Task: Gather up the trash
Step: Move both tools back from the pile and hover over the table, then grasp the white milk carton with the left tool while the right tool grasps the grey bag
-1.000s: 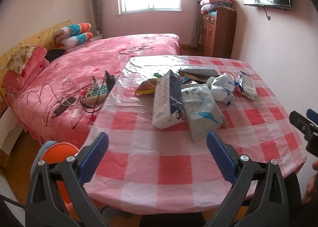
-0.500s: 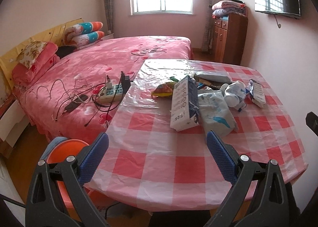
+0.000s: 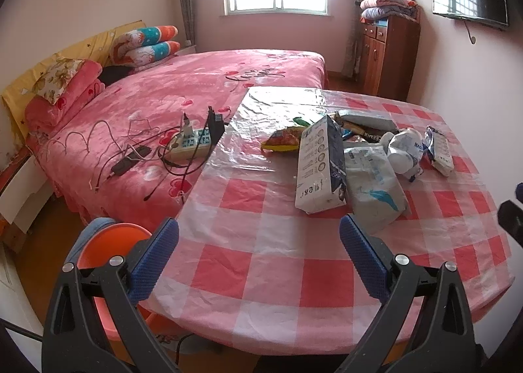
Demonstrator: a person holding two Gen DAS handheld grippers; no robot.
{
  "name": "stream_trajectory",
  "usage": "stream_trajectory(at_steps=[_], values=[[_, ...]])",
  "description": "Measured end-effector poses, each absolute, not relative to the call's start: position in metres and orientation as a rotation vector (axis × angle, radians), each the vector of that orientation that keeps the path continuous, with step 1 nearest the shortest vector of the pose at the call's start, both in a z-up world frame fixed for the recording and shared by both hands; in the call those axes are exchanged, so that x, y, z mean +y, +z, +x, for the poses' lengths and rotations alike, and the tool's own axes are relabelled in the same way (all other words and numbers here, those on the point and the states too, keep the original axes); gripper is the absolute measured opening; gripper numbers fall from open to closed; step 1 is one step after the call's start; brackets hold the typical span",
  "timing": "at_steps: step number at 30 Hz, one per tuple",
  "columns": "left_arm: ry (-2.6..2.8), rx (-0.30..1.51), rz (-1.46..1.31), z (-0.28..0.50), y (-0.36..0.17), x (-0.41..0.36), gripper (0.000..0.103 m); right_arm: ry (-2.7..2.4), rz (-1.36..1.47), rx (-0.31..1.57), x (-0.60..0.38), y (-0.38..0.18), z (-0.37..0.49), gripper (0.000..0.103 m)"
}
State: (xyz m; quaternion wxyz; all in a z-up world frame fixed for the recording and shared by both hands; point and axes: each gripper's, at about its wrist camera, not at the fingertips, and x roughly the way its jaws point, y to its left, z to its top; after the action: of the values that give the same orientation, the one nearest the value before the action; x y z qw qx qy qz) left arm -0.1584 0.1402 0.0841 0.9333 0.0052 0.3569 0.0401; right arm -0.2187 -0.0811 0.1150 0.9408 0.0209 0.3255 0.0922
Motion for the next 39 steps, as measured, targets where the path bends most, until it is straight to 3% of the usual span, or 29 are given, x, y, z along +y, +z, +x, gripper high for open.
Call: stream_trajectory(at_steps=[16,20,31,36,39], values=[[-0.129,0.818,-0.166,-0.120,0.069,0.145,0.099,0.348,0.214,0.826,-0.084,0.063,-0.149,0.097],[-0.209,0.836,-0.251,-0.097,0.069,0.144,0.099,0.377,0.250,0.854,-0.087,0.057,-0.132,0.083],[-0.299,0.927,-0.397,-0.025,0.040,0.146,0.099,0.500,0.509,0.930,-0.106,0.029,-0.081,0.076],[-0.308,0.974,-0.407,-0.002,0.024,0.147,0.090,0.560,0.561,0.956,-0.103,0.020,-0.064,0.070],[-0.319,1.007,-0.439,0.009,0.013,0.149,0.080,0.562,0.561,0.983,-0.100,0.014,-0.055,0.061]])
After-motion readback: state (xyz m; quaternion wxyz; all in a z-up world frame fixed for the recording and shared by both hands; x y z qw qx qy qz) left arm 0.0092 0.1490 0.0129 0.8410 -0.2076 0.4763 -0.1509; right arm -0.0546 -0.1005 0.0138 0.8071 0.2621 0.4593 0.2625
